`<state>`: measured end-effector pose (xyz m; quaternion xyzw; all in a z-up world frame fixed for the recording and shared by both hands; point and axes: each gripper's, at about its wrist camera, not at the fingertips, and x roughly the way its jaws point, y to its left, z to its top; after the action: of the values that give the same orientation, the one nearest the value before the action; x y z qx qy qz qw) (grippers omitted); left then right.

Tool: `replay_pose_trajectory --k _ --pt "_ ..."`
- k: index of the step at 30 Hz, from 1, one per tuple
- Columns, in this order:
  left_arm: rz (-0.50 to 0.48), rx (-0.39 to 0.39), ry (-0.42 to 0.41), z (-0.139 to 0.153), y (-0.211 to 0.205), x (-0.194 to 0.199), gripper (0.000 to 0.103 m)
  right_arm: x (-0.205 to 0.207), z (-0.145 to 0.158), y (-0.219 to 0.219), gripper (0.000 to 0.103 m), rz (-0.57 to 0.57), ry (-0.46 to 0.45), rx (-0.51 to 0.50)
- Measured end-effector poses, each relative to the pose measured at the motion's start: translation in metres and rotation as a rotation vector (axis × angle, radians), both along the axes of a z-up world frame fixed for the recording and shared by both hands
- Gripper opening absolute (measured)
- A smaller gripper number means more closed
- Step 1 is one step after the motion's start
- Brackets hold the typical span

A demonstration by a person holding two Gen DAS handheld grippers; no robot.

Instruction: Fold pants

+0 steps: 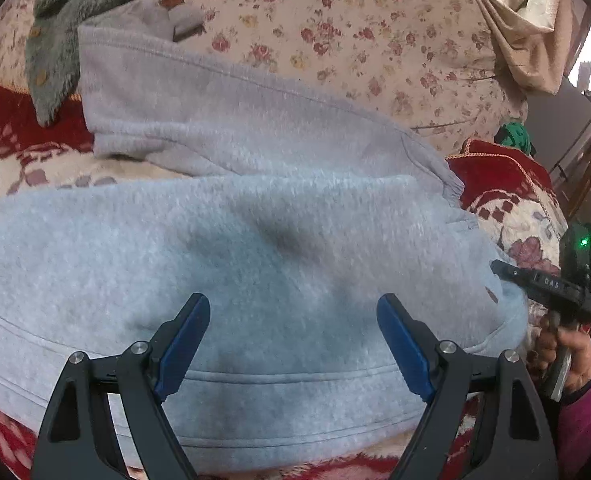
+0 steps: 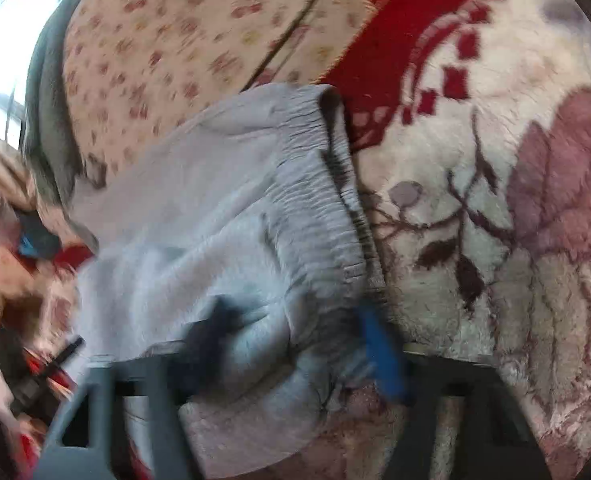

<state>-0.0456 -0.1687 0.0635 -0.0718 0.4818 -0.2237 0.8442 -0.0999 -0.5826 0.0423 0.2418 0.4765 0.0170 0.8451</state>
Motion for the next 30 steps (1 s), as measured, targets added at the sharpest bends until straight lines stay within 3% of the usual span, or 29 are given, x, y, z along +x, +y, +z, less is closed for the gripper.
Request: replay_pose_trajectory --k 3,7,9,11,13,15,16,23,27,30 --pt "-0.015 0.017 0.000 -0.003 -0.004 -0.003 0.085 -0.009 0.016 0.019 0.027 0.038 -0.021 -0.128" --pt "-0.001 0.007 -0.015 0.000 0.005 -0.005 0.085 -0.027 0.039 0.045 0.025 0.068 -0.038 -0.386" --pt "0.014 0.003 -0.012 0.000 0.012 -0.004 0.085 -0.032 0.040 0.049 0.025 0.059 -0.025 -0.446" --pt "0.029 0.000 -0.001 -0.002 0.018 -0.002 0.085 -0.031 0.026 0.047 0.027 0.044 0.020 -0.436" --pt "0.038 -0.009 0.002 -0.002 0.023 -0.001 0.085 -0.034 0.022 0.040 0.037 -0.002 0.019 -0.401" --pt "0.041 -0.017 -0.003 -0.001 0.026 -0.001 0.085 -0.042 0.031 0.029 0.065 -0.054 0.026 -0.352" --pt "0.041 -0.019 -0.005 -0.001 0.027 -0.001 0.085 -0.051 0.040 0.022 0.070 -0.083 0.016 -0.329" --pt "0.042 -0.034 -0.027 0.006 0.036 -0.002 0.085 -0.102 0.103 -0.029 0.078 -0.356 -0.050 -0.404" --pt "0.086 -0.029 -0.057 0.016 0.062 0.002 0.085 -0.081 0.108 -0.005 0.078 -0.221 -0.053 -0.393" --pt "0.142 -0.011 -0.063 0.020 0.087 0.012 0.085 -0.051 0.100 0.028 0.080 -0.113 -0.098 -0.281"
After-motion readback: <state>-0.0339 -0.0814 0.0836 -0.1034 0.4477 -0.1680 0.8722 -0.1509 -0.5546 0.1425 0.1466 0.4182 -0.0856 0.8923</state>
